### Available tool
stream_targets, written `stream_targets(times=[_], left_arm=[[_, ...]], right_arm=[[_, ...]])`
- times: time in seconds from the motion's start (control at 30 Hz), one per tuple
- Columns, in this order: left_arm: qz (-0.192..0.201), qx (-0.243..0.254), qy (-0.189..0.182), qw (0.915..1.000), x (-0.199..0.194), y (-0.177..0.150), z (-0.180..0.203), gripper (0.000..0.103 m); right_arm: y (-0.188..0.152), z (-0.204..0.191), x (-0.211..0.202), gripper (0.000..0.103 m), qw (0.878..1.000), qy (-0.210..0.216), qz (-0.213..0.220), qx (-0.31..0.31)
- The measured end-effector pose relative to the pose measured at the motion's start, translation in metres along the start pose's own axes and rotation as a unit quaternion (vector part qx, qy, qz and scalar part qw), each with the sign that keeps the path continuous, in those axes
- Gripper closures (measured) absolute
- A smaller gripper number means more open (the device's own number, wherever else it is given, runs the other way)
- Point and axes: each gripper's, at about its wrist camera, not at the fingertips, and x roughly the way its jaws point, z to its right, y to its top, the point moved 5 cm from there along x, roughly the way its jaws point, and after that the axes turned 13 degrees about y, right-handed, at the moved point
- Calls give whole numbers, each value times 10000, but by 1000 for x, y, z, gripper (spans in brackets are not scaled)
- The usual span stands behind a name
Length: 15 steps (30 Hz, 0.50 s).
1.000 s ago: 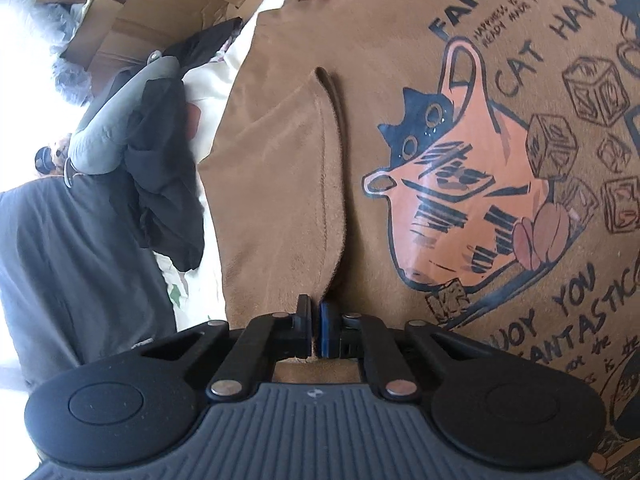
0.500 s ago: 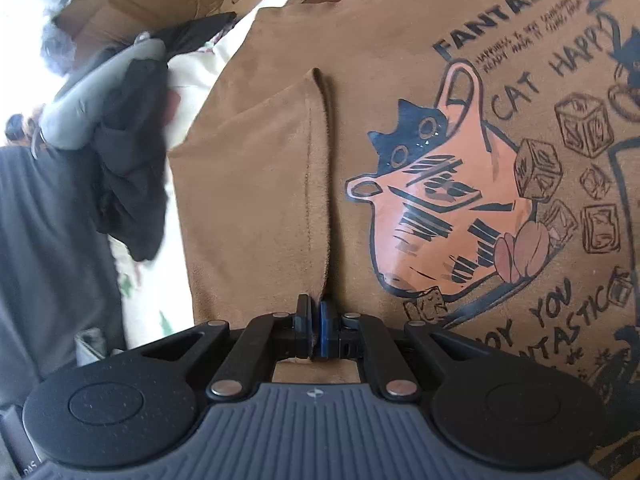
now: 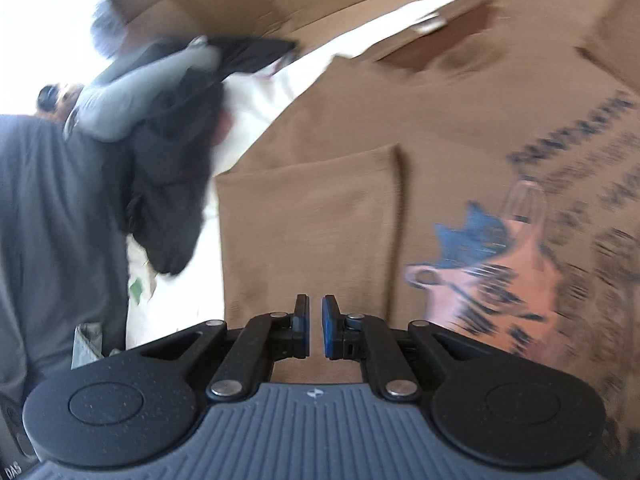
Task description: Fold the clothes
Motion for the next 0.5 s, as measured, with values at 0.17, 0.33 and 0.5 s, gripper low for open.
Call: stream_targets(times=[0.17, 0.33, 0.5], left_arm=[[9, 200, 176, 9996, 16, 7, -2, 94], [81, 94, 412, 9991, 26, 9, -14, 101], [253, 100, 463, 9986, 12, 2, -13, 101]], right_arm=[[-2, 1, 28, 97, 9993, -154, -270, -198], [2, 14, 27, 95, 9989, -355, -158, -271], [20, 24, 25, 95, 9981, -487, -14, -377]])
